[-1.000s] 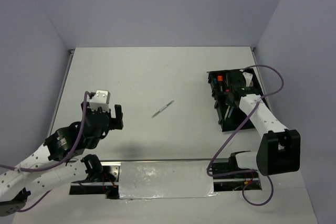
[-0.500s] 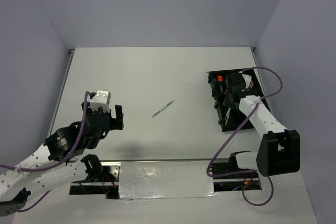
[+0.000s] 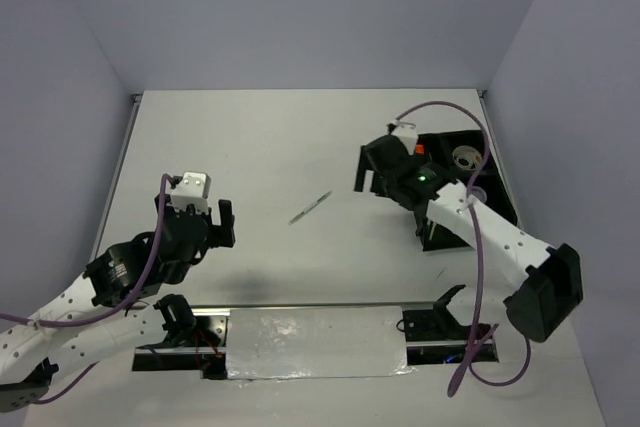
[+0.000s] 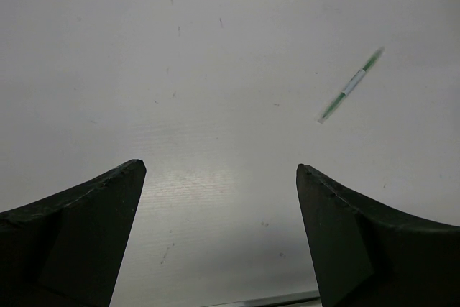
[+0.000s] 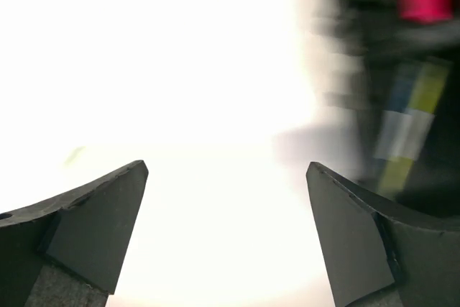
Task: Sort the stationery into containers
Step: Pick up the pen from the center of the board.
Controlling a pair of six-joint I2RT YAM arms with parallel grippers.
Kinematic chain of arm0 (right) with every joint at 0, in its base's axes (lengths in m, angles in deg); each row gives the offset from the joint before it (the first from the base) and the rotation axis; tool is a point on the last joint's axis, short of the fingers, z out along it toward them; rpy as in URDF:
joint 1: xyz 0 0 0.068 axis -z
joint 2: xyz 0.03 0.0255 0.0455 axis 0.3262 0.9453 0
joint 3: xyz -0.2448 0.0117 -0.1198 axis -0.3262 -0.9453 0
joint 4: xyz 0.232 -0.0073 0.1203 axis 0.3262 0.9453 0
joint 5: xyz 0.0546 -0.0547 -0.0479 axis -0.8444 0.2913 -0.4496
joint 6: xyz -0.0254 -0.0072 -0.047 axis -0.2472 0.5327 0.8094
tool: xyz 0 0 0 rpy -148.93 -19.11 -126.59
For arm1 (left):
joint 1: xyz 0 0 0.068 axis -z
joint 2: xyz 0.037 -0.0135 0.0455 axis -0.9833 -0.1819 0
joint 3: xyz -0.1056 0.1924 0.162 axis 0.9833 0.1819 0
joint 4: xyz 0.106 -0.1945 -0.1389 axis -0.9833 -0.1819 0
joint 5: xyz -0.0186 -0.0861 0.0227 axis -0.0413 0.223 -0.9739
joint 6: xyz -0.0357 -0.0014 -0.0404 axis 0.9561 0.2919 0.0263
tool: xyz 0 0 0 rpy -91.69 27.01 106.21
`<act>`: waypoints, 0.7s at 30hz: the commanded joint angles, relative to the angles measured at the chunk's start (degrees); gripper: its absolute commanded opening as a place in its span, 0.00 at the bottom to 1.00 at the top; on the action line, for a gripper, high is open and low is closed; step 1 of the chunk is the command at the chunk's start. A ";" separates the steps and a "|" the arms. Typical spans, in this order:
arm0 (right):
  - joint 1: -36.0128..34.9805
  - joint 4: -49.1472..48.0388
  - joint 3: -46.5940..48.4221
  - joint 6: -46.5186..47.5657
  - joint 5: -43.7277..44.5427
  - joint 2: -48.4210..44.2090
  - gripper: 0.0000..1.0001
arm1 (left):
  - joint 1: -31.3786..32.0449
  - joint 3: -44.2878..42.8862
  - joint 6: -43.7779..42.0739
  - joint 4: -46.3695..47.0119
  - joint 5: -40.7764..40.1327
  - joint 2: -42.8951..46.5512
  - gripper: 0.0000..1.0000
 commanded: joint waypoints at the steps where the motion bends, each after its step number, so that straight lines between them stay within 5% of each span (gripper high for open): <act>1: -8.21 3.85 8.19 -11.81 10.41 10.72 1.00 | 0.15 -0.71 -0.24 1.58 -2.22 0.86 0.99; 10: -14.73 23.47 45.62 -31.51 9.75 48.01 0.99 | -0.29 -0.80 0.64 0.87 -3.19 1.91 0.99; 21: -16.05 15.40 40.48 -39.07 5.26 52.35 0.73 | -0.38 -0.53 -0.59 1.75 -1.61 1.74 0.99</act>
